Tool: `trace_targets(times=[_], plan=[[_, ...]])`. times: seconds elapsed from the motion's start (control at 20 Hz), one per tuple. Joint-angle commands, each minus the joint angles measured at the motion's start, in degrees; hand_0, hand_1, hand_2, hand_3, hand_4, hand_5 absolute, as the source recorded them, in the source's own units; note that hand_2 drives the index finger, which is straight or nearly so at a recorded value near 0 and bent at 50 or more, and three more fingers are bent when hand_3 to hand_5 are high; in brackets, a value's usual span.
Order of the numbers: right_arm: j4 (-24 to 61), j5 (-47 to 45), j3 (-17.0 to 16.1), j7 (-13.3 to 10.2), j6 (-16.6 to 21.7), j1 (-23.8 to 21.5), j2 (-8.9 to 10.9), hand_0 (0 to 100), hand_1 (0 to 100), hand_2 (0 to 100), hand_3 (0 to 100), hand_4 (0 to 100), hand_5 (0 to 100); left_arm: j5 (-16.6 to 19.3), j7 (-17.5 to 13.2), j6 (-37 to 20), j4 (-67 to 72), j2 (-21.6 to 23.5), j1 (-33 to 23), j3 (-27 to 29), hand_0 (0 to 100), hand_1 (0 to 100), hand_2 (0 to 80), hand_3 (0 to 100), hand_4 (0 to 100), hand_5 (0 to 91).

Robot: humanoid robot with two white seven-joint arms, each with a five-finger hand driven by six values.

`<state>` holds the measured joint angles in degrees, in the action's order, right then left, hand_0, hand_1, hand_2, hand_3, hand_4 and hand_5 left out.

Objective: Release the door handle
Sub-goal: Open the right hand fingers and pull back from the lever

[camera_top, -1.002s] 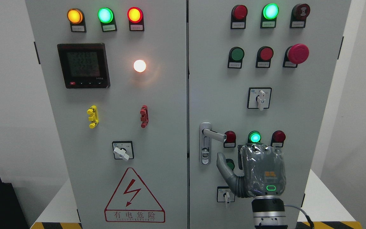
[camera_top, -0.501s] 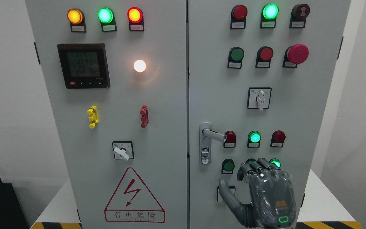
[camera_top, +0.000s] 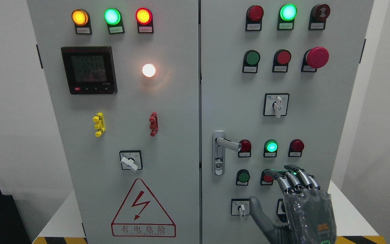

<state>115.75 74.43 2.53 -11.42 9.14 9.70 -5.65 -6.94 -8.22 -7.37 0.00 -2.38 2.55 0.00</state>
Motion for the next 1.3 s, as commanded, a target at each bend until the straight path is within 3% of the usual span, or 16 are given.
trace_targets(times=[0.0,1.25], plan=[[2.72,-0.96,-1.39,0.17,1.32,-0.82,-1.38,39,14,0,2,0,0,0.0,0.04,0.34,0.97,0.01,0.0,0.62,12,39,0.0,0,0,0.0],[3.69,-0.96,-1.39,0.08,1.41,-1.88,-2.53,38,17,3,6,0,0,0.0,0.04,0.42,0.97,0.01,0.0,0.62,12,39,0.0,0,0,0.0]])
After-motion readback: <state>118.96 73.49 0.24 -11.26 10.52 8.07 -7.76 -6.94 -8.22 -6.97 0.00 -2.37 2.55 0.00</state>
